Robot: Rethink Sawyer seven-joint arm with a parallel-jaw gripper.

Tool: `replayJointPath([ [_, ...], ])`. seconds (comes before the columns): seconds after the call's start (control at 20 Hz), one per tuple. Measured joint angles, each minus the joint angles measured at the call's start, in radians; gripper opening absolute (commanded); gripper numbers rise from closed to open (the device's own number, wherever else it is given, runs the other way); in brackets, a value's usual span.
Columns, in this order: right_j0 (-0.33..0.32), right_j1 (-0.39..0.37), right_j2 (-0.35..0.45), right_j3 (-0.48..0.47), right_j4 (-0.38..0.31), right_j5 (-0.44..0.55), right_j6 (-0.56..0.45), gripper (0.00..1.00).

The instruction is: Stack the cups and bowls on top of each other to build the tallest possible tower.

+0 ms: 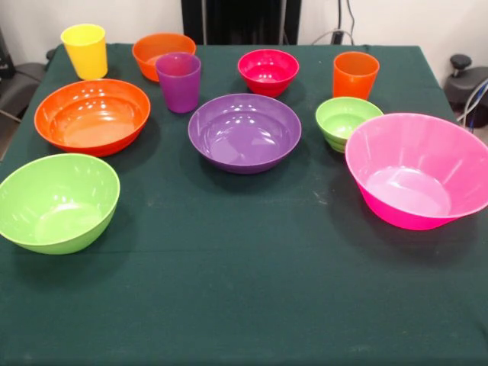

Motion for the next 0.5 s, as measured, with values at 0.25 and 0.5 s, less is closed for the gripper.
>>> replayJointPath([
  [0.25, 0.001, -0.003, -0.004, -0.021, 0.0, 0.057, 0.007, 1.0],
  [0.5, 0.001, -0.003, -0.005, -0.05, 0.0, 0.122, 0.007, 1.0],
])
